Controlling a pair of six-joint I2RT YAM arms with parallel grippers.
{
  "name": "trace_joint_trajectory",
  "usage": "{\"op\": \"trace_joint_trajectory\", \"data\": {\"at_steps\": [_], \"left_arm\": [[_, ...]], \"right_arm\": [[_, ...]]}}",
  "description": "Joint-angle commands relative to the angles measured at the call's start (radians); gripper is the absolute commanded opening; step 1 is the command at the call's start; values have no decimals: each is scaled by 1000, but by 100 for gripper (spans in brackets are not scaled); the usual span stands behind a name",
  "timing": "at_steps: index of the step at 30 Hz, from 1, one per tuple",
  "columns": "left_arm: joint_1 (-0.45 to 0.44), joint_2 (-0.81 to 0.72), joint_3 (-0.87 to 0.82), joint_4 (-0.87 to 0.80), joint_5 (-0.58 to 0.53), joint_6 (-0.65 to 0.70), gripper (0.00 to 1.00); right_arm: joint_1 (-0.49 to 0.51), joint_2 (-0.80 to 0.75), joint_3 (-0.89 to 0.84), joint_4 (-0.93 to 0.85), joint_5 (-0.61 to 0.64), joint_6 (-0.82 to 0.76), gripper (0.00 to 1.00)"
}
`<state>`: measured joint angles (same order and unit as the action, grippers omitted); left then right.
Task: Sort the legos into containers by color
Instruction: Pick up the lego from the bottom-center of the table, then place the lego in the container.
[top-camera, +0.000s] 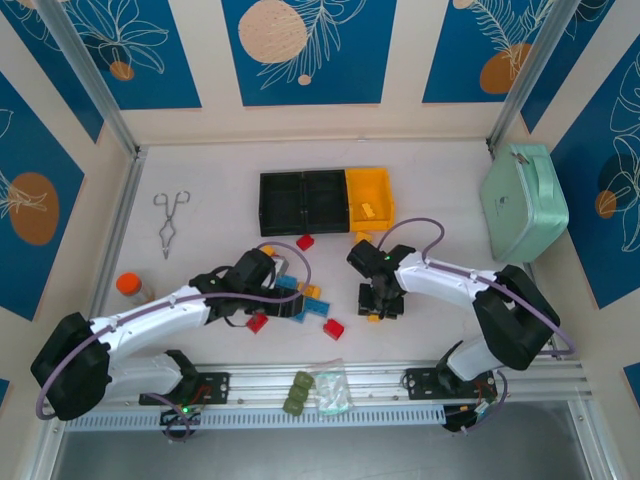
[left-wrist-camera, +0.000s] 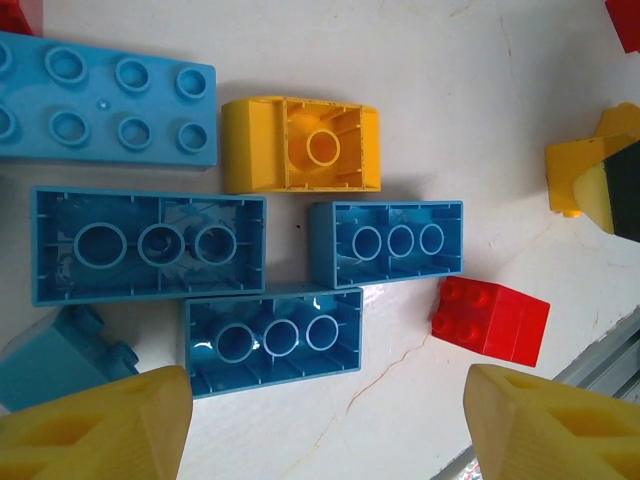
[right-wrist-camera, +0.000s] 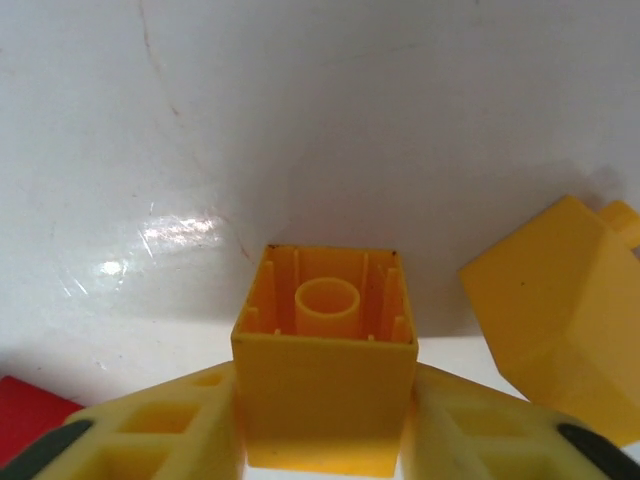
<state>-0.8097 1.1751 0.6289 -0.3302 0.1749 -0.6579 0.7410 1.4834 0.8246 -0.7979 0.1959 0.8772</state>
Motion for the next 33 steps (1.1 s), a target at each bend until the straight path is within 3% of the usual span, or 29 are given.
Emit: {"op": "trace_joint_trajectory", "data": {"at_steps": [1, 6, 12, 20, 33], "left_arm": [[-13, -9, -10, 13, -9, -18, 72], [-14, -21, -2, 11, -18, -22, 72], [-14, -41, 30, 20, -58, -29, 72], [-13, -12, 101, 62, -90, -36, 72], [-14, 42, 169, 74, -112, -49, 72]], "right_arm": [[9, 15, 60, 1, 17, -23, 32], [-16, 6, 170, -40, 45, -85, 31], [-136, 40, 322, -23, 42, -183, 31], [-282, 187, 497, 73, 32, -224, 31], [-387, 433, 742, 74, 33, -222, 31]]}}
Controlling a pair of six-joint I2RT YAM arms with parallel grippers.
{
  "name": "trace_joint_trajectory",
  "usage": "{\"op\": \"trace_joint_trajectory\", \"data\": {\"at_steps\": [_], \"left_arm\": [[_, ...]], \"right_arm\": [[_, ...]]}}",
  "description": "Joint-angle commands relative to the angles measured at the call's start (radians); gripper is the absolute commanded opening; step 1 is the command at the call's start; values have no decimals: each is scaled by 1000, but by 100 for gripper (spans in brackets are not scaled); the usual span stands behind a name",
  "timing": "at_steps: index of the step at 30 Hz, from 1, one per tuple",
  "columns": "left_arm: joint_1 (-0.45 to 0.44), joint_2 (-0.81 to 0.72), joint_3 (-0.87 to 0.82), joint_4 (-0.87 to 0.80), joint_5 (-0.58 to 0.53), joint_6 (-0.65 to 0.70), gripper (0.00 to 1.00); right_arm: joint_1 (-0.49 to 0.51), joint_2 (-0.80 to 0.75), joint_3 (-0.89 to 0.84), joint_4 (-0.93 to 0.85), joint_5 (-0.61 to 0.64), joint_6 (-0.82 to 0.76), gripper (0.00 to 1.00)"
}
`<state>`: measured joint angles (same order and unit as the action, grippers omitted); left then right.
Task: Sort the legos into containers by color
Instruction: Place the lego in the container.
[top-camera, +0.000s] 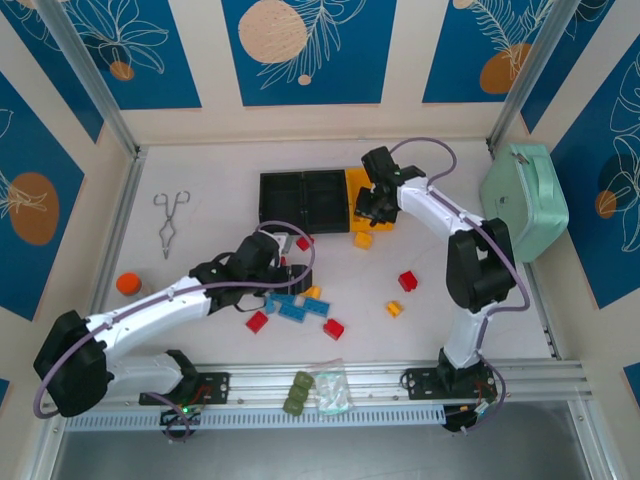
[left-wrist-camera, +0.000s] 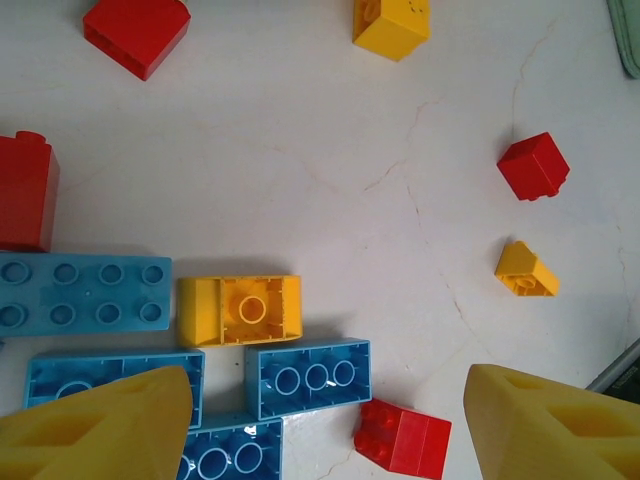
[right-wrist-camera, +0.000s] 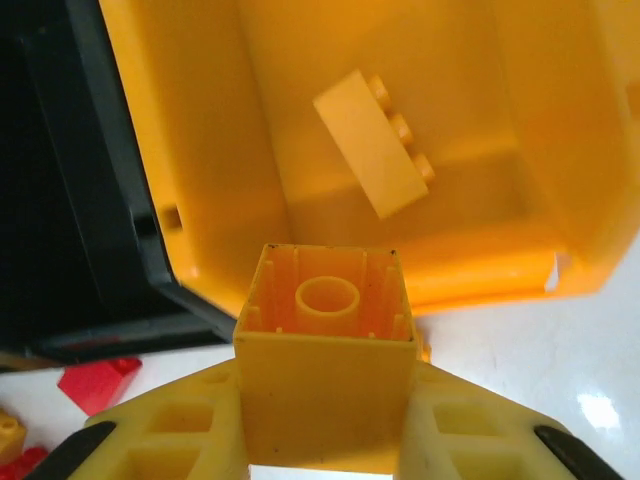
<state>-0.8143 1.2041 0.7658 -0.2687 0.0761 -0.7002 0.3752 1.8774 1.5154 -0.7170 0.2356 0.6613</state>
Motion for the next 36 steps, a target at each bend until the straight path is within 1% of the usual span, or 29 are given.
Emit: {"op": "trace_joint_trajectory", "data": {"at_steps": [1, 5, 8, 16, 19, 22, 26, 29, 32, 36], "left_arm": [[-9, 16, 31, 12, -12, -8, 72], [-10, 18, 24, 12, -13, -14, 72], [-9, 15, 17, 16, -18, -20, 72], [-9, 14, 3, 13, -25, -27, 72], [-10, 17, 0, 15, -25, -27, 72], [-9, 14, -5, 16, -25, -27, 72], [-9, 9, -16, 22, -30, -31, 72], [-9, 6, -19, 19, -33, -32, 72], [-9, -10, -23, 11, -46, -29, 72], [-8, -29, -23, -22, -75, -22, 72]], "right_arm": [[-30, 61, 71, -7, -13, -4, 31], [-47, 131, 166, -26, -5, 2, 31], [-60, 204, 269, -71, -7, 2, 32], [-65, 364, 480, -152, -4, -1, 33], [-65, 402, 538, -180, 5, 0, 35], [-64, 426, 586, -209, 14, 6, 42], [-57, 427, 604, -219, 25, 6, 48], [-49, 410, 607, -230, 35, 3, 49], [-39, 345, 548, -200, 42, -6, 49], [-29, 211, 398, -127, 43, -10, 49]]}}
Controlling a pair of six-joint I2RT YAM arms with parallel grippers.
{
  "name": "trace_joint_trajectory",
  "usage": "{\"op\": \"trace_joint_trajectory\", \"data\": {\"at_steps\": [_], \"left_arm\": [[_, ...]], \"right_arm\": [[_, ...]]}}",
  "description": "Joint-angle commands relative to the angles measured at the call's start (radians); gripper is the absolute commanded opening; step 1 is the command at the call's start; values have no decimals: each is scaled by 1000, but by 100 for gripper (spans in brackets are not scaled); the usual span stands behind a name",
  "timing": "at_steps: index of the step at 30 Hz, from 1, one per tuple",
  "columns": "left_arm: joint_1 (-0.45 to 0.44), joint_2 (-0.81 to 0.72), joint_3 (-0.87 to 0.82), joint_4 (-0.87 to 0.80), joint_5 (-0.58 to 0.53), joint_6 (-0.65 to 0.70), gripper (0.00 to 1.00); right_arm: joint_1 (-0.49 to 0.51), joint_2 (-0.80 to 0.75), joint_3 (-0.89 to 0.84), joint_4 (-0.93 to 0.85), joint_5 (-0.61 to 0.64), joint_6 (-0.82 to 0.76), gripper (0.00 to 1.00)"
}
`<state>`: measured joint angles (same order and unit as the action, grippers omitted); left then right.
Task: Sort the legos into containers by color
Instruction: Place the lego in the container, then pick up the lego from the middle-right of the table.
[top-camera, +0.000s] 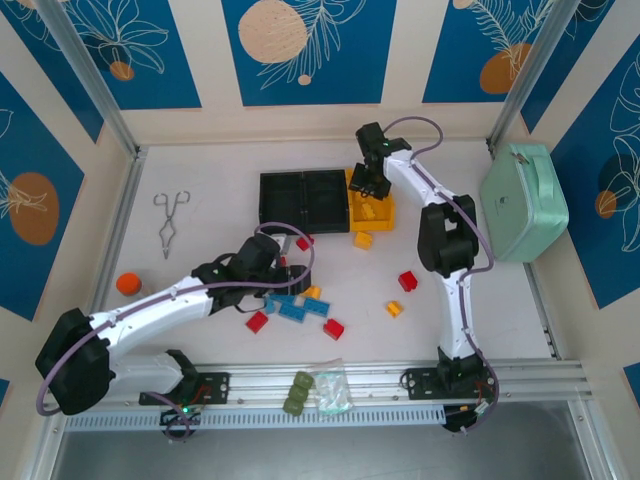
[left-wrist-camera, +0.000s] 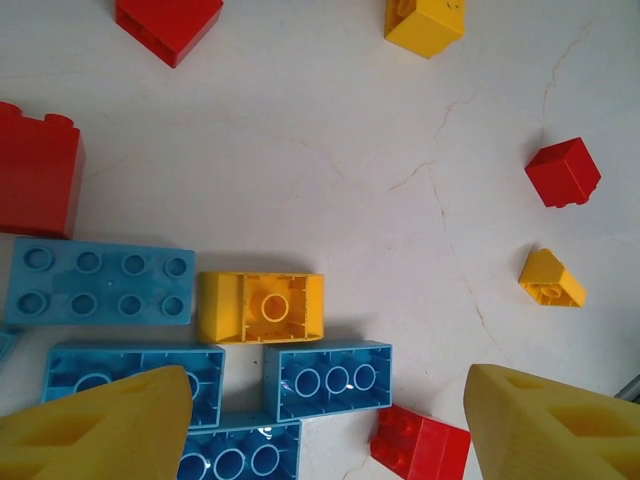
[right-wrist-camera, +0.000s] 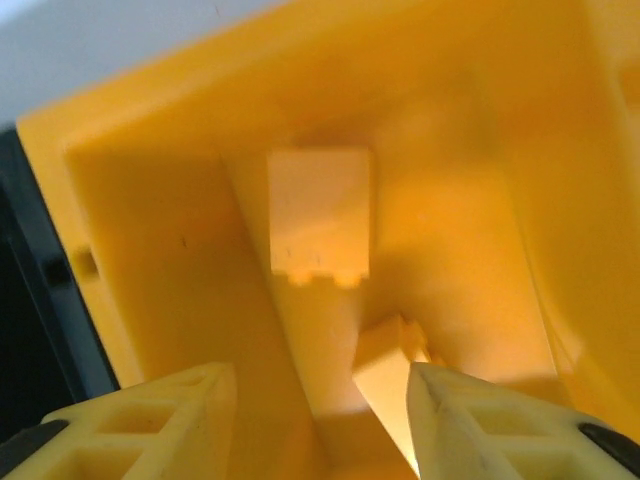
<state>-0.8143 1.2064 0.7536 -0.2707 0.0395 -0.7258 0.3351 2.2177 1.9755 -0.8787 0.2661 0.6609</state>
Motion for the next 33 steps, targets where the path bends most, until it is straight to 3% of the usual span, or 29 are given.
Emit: {"op": "trace_joint_trajectory", "data": {"at_steps": [1, 14, 22, 29, 33], "left_arm": [[-8, -34, -12, -26, -43, 5, 72], [-6, -87, -36, -150, -93, 11, 72], [-7, -152, -69, -231, -106, 21, 72], [-6, -144, -76, -221, -75, 29, 72], [-6, -123, -74, -203, -63, 32, 72]], "right_arm": [[15, -160, -97, 46, 13, -10, 48], [82, -551, -556, 158, -41, -62, 54], [86, -747, -813, 118, 6, -81, 65], [50, -804, -971, 61, 84, -80, 74], [3, -793, -1054, 108, 63, -79, 75]]}}
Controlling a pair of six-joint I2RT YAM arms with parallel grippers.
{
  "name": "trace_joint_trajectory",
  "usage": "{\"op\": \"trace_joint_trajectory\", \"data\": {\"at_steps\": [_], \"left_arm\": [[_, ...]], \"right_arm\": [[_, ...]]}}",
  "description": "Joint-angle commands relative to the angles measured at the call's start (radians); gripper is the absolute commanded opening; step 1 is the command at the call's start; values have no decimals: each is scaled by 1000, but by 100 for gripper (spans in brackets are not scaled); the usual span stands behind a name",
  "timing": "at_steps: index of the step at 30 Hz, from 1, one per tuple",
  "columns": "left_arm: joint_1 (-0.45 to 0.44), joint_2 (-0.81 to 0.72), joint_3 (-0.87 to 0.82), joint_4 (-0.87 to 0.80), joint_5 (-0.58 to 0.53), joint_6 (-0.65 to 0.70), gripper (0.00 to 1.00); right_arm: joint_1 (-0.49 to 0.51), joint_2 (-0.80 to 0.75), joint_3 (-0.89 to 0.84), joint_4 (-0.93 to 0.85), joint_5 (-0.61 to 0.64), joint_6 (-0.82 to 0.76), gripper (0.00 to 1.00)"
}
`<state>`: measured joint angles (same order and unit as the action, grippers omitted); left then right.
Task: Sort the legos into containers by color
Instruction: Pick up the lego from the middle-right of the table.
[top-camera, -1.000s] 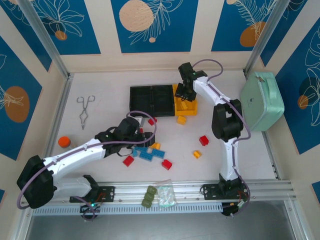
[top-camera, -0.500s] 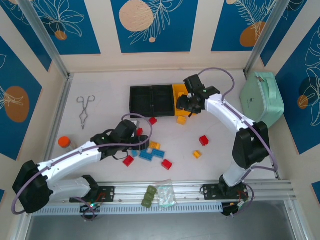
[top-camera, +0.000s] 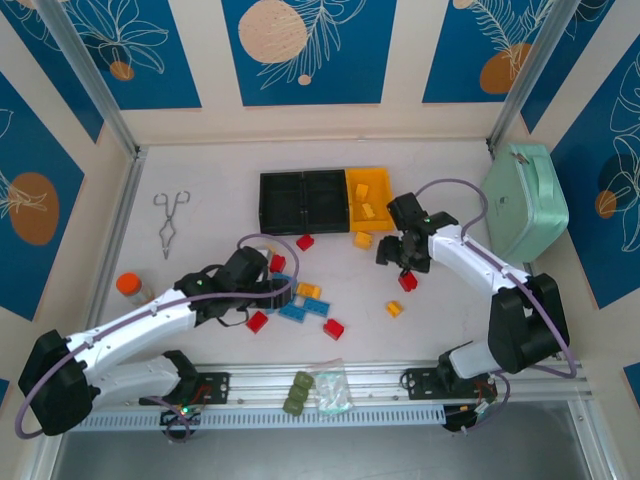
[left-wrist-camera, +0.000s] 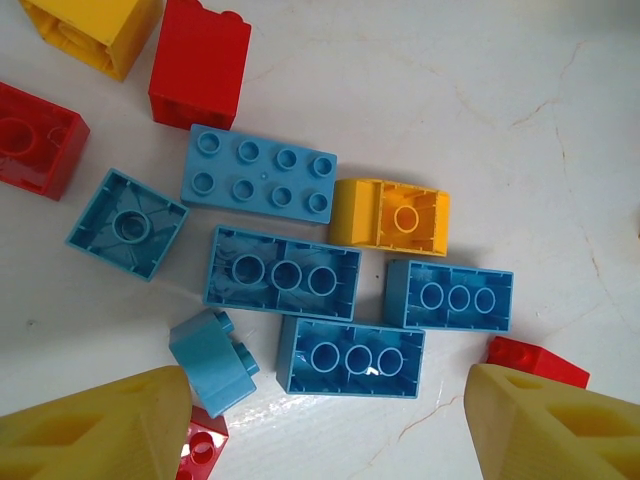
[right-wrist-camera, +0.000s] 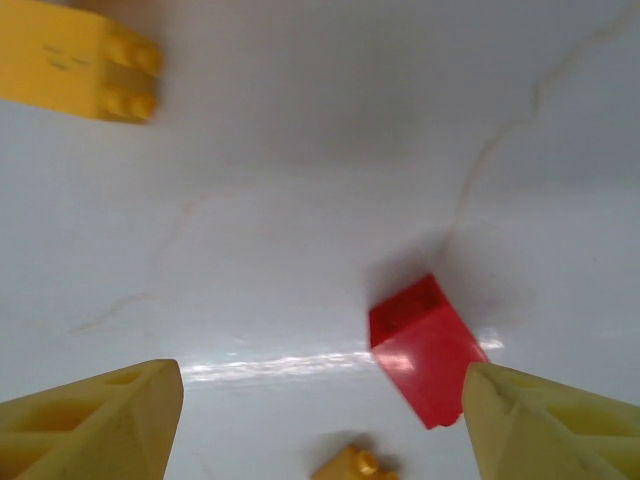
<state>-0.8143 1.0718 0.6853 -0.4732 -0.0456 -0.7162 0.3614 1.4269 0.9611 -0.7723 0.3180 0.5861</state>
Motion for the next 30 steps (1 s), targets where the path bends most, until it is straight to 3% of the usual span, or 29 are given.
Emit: {"op": "trace_joint_trajectory", "data": {"at_steps": [1, 10, 16, 21, 25, 30], "left_arm": [[-7, 17, -6, 4, 25, 23, 72], [-6, 29, -31, 32, 35, 3, 72], [-7, 36, -43, 52, 39, -2, 72], [-7, 34, -50, 59, 43, -3, 72], [-6, 18, -62, 62, 34, -9, 72], [-6, 5, -72, 49, 13, -31, 72]], "right_arm": [[-32, 4, -54, 19, 4, -8, 75], [-33, 101, -77, 73, -101, 10, 74], [41, 156, -62, 67, -89, 39, 60], [83, 191, -31, 52, -39, 61, 34], [126, 196, 24, 19, -15, 60, 23], [191, 194, 133, -17, -17, 57, 23]]}}
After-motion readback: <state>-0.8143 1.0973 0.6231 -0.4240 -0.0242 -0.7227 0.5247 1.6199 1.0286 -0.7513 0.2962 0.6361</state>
